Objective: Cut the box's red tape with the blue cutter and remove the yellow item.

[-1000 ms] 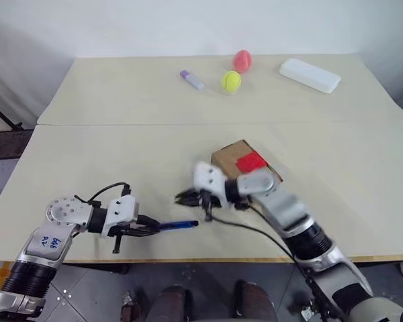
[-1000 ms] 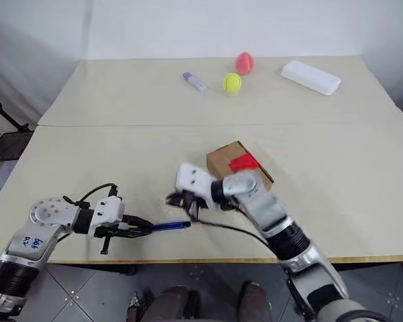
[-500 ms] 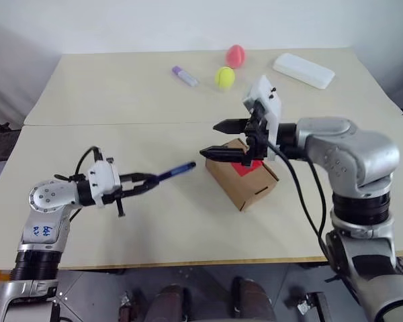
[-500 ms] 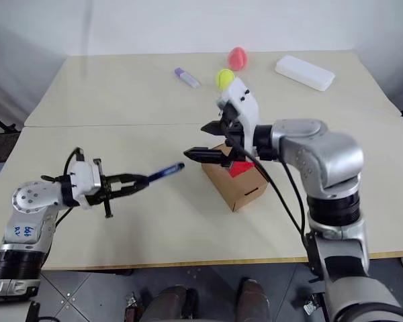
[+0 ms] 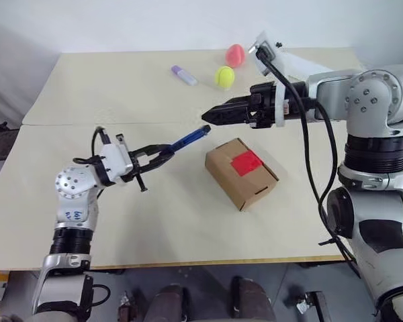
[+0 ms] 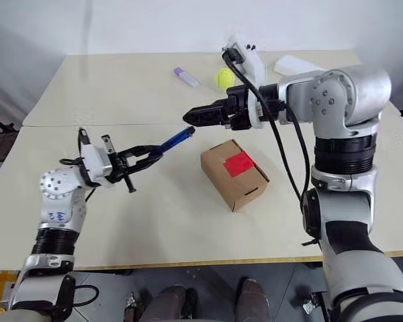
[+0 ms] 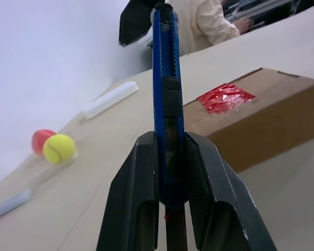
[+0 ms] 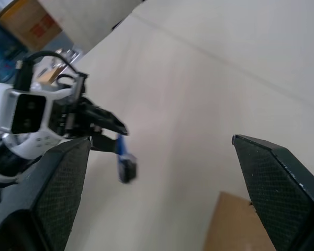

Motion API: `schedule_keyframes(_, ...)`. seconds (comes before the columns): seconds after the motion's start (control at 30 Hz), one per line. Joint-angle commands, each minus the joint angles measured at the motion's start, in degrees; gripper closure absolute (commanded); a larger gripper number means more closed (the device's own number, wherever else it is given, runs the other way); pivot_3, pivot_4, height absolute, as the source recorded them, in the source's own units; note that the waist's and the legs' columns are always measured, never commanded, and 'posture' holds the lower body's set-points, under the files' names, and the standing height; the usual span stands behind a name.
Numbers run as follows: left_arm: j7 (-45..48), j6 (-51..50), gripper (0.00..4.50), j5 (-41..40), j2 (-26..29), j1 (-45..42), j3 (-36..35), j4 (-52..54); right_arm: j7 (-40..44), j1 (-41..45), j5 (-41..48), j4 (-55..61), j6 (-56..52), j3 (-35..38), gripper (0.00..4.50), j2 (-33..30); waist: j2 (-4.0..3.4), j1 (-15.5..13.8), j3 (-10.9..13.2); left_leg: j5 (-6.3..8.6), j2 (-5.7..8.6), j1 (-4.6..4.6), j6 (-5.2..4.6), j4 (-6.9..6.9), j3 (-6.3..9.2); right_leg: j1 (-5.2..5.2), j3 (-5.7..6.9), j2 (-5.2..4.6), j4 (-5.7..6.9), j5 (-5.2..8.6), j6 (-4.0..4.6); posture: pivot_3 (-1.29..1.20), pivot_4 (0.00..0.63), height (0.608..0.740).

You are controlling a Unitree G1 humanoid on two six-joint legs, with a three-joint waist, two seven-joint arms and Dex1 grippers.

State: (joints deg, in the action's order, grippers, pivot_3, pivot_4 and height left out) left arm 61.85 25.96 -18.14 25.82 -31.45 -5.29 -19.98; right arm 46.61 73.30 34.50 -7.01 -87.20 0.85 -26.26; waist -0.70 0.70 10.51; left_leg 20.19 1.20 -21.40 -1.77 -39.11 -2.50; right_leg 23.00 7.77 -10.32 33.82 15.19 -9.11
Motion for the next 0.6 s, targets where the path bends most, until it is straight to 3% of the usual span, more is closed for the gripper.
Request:
schedule_keyframes(0.03,0.34,2.6,4.11,-0.29,-0.42,-2.34,0.41,-1.57,2.52,1.93,1.87,0.06,0.33,-3.57,0.02,-1.13,0.0,0.29,0.0,0.0,0.0,0.0,0.0,0.0,0.0,0.0,0.02,0.0,0.01,0.0,0.0,0.0,0.15,0.74)
schedule_keyframes(0.5,1.41,4.63,4.11,-0.52,-1.87,-4.21,2.32,-2.98,7.44,2.64,0.13,-5.03,7.89,-12.55,0.02,-1.18,0.01,0.96,0.0,0.0,0.0,-0.03,0.0,-0.02,0.2,0.0,0.04,0.0,0.0,0.0,-0.01,0.0,0.15,0.74)
schedule_keyframes(0.6,1.49,4.64,4.11,-0.49,-1.94,-4.54,2.34,-3.34,8.31,3.05,-0.2,-5.76,8.01,-13.77,0.57,-1.43,0.01,0.97,0.0,0.0,0.0,-0.03,0.0,-0.04,0.22,0.0,0.03,-0.01,0.0,0.0,-0.01,0.0,0.15,0.74)
